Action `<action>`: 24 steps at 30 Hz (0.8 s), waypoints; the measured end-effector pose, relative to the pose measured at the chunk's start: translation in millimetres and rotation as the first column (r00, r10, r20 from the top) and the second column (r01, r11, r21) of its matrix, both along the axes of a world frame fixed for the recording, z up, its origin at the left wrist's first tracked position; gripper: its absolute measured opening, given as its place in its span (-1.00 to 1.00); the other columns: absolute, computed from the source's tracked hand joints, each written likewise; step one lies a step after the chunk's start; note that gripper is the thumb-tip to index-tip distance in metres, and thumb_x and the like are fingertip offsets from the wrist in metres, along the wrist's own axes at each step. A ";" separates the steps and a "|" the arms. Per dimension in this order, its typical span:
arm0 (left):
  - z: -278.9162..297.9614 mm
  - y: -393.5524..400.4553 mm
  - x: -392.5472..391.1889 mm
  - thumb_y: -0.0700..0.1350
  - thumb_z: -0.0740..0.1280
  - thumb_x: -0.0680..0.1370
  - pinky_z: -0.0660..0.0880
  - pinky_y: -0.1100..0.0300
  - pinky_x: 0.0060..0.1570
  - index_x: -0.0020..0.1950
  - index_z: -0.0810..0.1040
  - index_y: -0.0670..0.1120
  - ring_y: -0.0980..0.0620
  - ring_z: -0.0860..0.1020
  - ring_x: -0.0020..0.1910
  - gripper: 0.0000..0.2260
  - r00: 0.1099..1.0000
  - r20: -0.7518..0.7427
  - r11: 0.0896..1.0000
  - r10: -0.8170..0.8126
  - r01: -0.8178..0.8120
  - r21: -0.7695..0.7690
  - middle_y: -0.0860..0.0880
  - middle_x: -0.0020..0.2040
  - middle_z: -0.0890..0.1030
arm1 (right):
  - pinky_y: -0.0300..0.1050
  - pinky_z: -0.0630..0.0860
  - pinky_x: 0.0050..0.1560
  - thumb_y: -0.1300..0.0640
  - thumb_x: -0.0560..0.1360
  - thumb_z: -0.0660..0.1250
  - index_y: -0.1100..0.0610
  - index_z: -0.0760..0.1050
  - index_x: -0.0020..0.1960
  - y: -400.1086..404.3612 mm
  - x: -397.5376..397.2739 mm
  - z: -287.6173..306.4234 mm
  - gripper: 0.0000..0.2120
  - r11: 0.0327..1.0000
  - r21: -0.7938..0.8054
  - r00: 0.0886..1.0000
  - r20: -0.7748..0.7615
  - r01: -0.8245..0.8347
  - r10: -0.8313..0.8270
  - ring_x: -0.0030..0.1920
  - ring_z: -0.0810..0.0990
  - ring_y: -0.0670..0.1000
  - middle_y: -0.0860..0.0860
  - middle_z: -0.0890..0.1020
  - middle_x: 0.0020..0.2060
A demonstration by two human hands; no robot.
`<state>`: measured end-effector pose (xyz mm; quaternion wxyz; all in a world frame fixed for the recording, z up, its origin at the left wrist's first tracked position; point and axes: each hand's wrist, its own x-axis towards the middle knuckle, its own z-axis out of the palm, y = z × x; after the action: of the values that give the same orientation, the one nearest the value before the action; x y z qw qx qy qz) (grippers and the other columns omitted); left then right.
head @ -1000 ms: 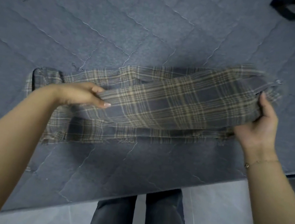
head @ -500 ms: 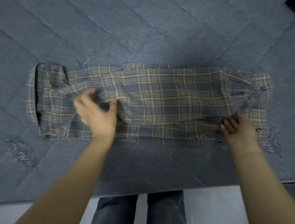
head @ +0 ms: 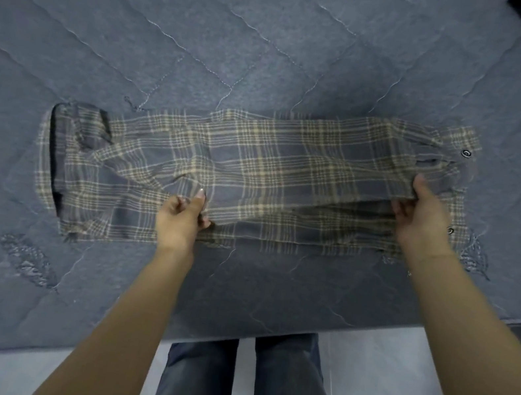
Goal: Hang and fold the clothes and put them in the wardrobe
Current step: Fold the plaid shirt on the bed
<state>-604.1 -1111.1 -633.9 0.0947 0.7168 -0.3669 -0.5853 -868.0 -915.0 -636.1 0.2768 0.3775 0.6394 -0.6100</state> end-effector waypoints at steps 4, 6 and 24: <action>-5.7 12.2 17.2 -0.10 0.40 0.56 0.53 0.16 -0.20 -0.27 0.27 -0.07 0.21 0.44 -0.56 -0.67 0.987 0.087 0.990 -0.136 0.133 0.043 0.16 -0.60 0.41 | -0.13 0.59 -0.09 0.08 0.55 0.37 0.16 0.42 0.24 28.9 10.3 -2.3 -0.68 0.999 0.033 0.999 -0.012 -0.029 0.030 -0.14 0.60 -0.04 0.03 0.61 -0.04; -12.3 18.5 16.6 -0.09 0.40 0.55 0.55 0.00 -0.01 -0.24 0.34 -0.10 0.15 0.46 -0.50 -0.72 0.983 0.130 0.989 -0.129 0.118 0.088 0.10 -0.55 0.46 | -0.12 0.59 -0.11 0.10 0.58 0.33 0.19 0.42 0.27 41.4 16.7 -10.1 -0.69 0.994 0.095 0.998 0.026 -0.058 0.056 -0.21 0.58 -0.05 0.05 0.58 -0.07; 9.1 -55.8 -31.1 0.10 0.33 0.56 0.22 -0.12 0.35 0.40 0.40 0.01 -0.11 0.32 0.36 -0.56 0.265 0.530 0.085 -0.806 0.937 -0.339 -0.03 0.36 0.42 | 0.14 0.25 0.35 0.15 0.56 0.30 0.21 0.39 0.39 30.3 -73.4 -9.1 -0.59 -0.088 0.901 -0.152 0.024 -0.426 0.988 0.34 0.35 0.26 0.24 0.45 0.32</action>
<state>-635.2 -1166.9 -624.9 -0.0912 0.3340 -0.8913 -0.2926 -941.3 -884.7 -645.2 0.1583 -0.3514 0.9195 -0.0777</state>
